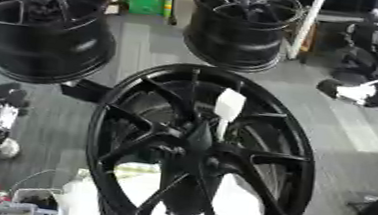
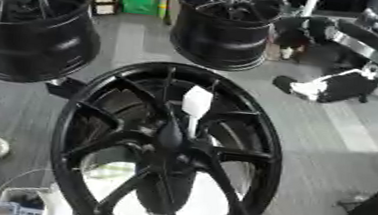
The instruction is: Pull the pin out of the wheel hub.
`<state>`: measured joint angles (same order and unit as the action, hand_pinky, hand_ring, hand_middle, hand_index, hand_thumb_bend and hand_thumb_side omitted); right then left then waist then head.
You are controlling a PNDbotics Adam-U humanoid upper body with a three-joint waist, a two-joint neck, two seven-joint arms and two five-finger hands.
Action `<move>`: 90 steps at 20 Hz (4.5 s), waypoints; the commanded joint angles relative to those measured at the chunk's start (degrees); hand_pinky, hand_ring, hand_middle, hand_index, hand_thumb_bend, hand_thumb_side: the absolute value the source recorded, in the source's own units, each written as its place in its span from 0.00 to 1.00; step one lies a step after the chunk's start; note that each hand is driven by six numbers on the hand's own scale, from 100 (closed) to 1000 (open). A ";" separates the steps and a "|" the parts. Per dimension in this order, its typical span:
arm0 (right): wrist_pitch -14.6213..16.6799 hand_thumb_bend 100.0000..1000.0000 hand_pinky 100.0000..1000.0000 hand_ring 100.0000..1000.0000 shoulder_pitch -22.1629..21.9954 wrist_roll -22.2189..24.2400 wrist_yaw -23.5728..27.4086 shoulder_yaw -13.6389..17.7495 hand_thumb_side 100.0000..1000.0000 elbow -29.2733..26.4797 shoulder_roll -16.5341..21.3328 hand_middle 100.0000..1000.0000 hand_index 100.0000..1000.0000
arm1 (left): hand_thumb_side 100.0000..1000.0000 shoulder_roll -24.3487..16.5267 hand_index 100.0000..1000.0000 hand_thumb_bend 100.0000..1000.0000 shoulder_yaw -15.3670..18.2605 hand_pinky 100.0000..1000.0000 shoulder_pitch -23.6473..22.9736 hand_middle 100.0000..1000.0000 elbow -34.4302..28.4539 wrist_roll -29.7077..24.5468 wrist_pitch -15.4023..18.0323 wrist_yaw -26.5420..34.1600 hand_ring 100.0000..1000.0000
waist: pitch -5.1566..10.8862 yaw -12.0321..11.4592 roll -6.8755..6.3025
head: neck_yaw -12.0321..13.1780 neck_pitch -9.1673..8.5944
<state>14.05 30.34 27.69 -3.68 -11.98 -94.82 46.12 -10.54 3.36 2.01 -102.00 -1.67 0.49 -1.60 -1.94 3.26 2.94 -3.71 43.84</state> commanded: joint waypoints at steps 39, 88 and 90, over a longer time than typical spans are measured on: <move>3.52 0.25 0.75 0.72 18.73 24.28 -9.65 -14.44 0.32 13.08 -10.23 0.81 0.94 | 0.56 -0.76 0.77 0.14 -1.25 0.72 0.11 0.64 -0.92 -2.72 0.16 0.08 0.67 | 0.43 -1.26 0.29 | -0.45 0.28; 8.48 0.25 0.74 0.71 18.04 24.28 -22.64 -13.21 0.34 23.26 -14.65 0.81 0.92 | 0.56 -0.61 0.77 0.13 -1.90 0.72 0.36 0.65 -1.26 -2.16 -0.04 -0.02 0.69 | 0.12 -1.71 0.20 | -0.86 0.28; 8.80 0.25 0.73 0.71 17.01 24.28 -22.26 -13.22 0.34 22.30 -13.67 0.81 0.92 | 0.56 -0.62 0.77 0.13 -1.92 0.72 0.40 0.65 -1.29 -2.11 -0.04 -0.02 0.69 | 0.08 -1.73 0.21 | -0.90 0.28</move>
<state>18.87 46.50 48.42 -25.85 -25.80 -71.60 30.60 -10.53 1.61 1.78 -102.04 -3.95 0.43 -1.59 -2.28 1.48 3.31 -4.44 43.84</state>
